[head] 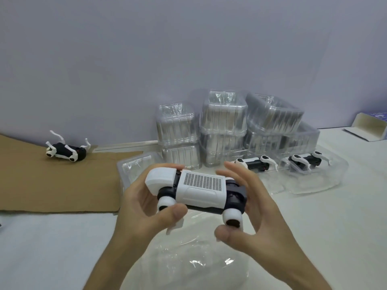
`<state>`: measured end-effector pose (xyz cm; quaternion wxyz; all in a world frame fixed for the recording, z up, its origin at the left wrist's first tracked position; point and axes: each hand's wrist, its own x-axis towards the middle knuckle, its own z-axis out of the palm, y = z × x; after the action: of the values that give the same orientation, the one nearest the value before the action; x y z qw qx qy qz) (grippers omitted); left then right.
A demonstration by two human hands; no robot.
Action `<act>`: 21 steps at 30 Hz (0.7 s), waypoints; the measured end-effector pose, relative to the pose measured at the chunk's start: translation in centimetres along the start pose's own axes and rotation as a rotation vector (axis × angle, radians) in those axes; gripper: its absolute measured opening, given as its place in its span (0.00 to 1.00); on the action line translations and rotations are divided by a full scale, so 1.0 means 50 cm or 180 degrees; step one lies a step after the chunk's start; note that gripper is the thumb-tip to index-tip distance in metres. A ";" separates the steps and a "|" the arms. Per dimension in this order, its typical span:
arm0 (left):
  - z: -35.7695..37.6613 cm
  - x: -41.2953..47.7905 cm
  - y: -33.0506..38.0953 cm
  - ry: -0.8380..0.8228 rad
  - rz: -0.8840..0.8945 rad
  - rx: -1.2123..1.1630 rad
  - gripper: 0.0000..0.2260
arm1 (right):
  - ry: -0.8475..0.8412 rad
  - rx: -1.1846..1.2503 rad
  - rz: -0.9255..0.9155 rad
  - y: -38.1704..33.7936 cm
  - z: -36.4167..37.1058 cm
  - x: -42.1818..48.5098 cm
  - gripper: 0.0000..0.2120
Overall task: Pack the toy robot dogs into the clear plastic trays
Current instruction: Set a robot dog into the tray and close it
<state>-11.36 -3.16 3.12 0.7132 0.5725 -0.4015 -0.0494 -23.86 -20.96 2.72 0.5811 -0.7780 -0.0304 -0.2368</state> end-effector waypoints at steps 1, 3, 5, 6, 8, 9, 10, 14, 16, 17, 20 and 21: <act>0.000 -0.001 -0.002 0.0054 -0.0010 -0.0048 0.27 | -0.0083 0.0231 0.0077 0.004 0.003 0.000 0.38; -0.001 -0.004 -0.009 0.0062 -0.0085 -0.0078 0.29 | -0.0082 0.0549 0.0044 0.013 0.014 0.001 0.32; -0.001 -0.007 -0.019 0.0052 -0.0143 -0.0093 0.29 | 0.0153 0.0611 0.0006 0.022 0.024 0.003 0.26; 0.000 -0.007 -0.023 0.0046 -0.0175 -0.0118 0.29 | 0.0291 0.0613 -0.0007 0.025 0.027 0.003 0.23; -0.001 -0.004 -0.028 -0.0004 -0.0266 -0.0167 0.28 | 0.0472 0.0651 -0.0028 0.030 0.032 0.006 0.21; -0.002 -0.003 -0.031 -0.0049 -0.0314 -0.0171 0.27 | 0.0528 0.0667 -0.0013 0.033 0.033 0.007 0.21; -0.004 -0.002 -0.033 -0.0094 -0.0356 -0.0162 0.28 | 0.0575 0.0667 0.0013 0.034 0.034 0.008 0.22; -0.017 0.000 -0.039 -0.0241 -0.0487 -0.0158 0.30 | 0.0630 0.0543 0.0062 0.033 0.035 0.009 0.22; -0.022 -0.001 -0.040 -0.0207 -0.0484 -0.0123 0.29 | 0.0550 0.0507 0.0105 0.031 0.034 0.006 0.23; -0.023 -0.001 -0.040 -0.0159 -0.0455 -0.0091 0.27 | 0.0503 0.0518 0.0148 0.030 0.033 0.005 0.24; -0.020 -0.002 -0.039 -0.0080 -0.0400 -0.0039 0.25 | 0.0368 0.0453 0.0171 0.027 0.030 -0.001 0.27; -0.018 -0.002 -0.038 -0.0081 -0.0407 -0.0025 0.26 | 0.0335 0.0423 0.0161 0.025 0.030 -0.002 0.27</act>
<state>-10.12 -3.03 1.41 0.7056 0.5935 -0.3730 -0.1037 -23.06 -19.97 1.27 0.6381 -0.7247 0.0043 -0.2601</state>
